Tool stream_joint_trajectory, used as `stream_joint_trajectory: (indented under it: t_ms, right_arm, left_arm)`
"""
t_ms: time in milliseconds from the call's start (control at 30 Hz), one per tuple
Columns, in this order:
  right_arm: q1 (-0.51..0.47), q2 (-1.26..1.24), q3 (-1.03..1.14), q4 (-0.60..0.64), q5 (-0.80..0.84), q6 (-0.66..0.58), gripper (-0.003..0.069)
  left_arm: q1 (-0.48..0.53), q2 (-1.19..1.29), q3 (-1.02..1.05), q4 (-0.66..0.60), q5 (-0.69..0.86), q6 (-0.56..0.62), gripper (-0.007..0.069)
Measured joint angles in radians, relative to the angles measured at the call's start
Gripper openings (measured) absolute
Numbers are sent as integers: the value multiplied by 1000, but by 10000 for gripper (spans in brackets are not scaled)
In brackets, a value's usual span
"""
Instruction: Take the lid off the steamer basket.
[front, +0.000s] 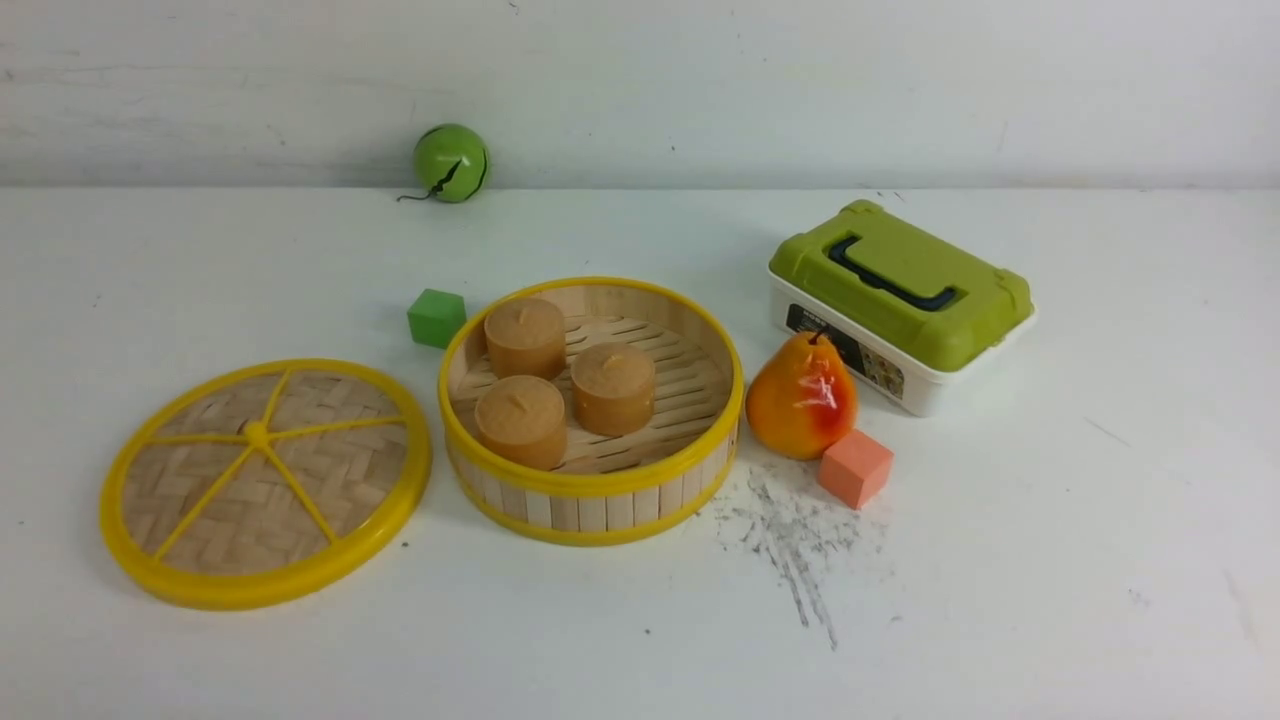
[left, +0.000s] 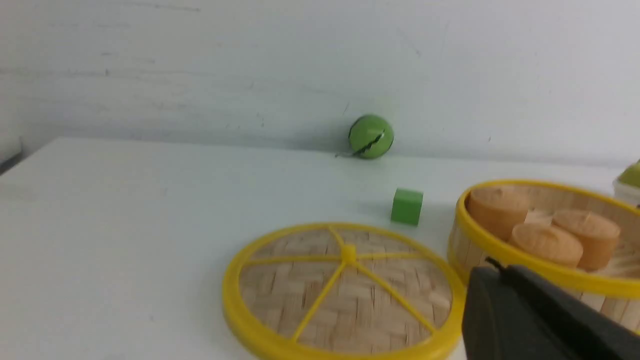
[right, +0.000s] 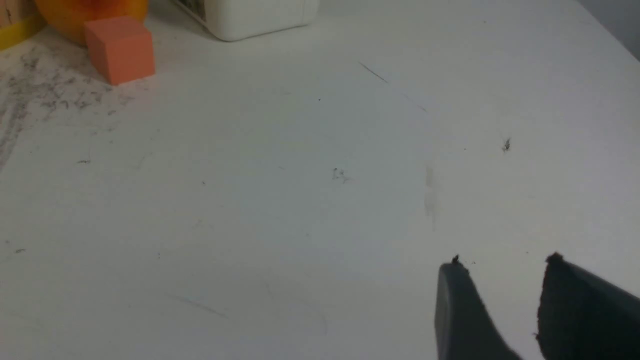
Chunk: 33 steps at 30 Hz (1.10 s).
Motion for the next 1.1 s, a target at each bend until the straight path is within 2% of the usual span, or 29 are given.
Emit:
stream_joint_trajectory:
  t_ms: [200,400,667,1100]
  right_arm:
    - [0,0,0,0,0,0,240]
    - [0,0,0,0,0,0,240]
    - [0,0,0,0,0,0,240]
    - [0,0,0,0,0,0,240]
  left_arm:
    - [0,-4,14,19,149,-95,-13]
    - [-47,-4,14,25,289,-124,-13]
    - [-55,-4,14,26,314,-74,-13]
    - [-56,-4,14,26,317,-71,-7]
